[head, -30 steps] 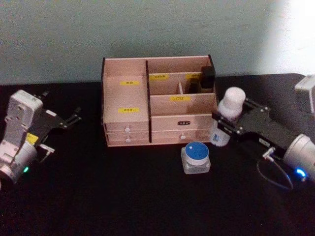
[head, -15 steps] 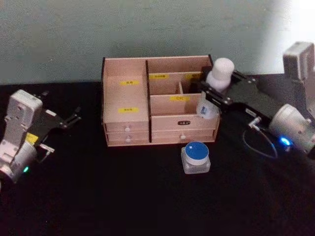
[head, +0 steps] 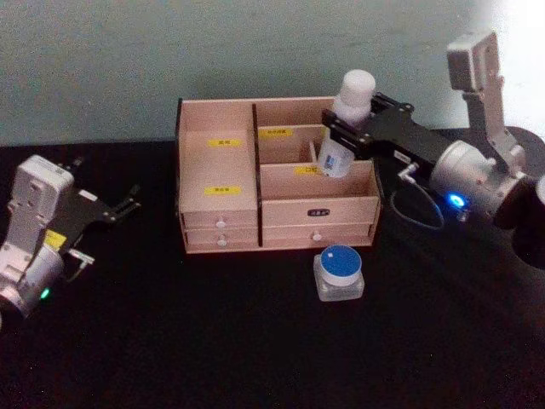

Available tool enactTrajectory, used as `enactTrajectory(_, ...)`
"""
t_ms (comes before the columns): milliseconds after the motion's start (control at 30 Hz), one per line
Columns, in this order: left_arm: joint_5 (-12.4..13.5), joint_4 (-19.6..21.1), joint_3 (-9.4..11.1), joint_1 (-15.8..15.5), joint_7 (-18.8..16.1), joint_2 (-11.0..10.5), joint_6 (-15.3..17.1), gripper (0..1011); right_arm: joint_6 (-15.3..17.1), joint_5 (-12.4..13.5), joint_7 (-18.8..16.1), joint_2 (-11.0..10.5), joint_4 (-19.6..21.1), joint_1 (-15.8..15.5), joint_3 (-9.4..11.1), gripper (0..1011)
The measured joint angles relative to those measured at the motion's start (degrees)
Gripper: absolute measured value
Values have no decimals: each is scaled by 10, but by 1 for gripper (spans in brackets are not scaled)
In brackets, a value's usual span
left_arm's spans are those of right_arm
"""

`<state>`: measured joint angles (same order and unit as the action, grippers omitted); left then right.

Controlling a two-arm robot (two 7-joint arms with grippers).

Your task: Pick up the facial cleanser and watermelon frost from the table and place them into the tiered storage box.

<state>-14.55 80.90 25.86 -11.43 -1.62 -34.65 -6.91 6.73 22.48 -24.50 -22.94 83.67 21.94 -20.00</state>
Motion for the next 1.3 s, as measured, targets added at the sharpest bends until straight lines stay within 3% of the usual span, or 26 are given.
enactTrajectory(533, 0, 0, 0, 0, 0, 0, 0, 1001, -27, -20, -14, 49, -120, 92, -35, 601)
enactTrajectory(867, 0, 0, 0, 0, 0, 0, 0, 1001, -38, -30, -17, 73, -175, 126, -45, 602)
enactTrajectory(1300, 0, 0, 0, 0, 0, 0, 0, 1002, -47, -38, -23, 90, -218, 146, -48, 602)
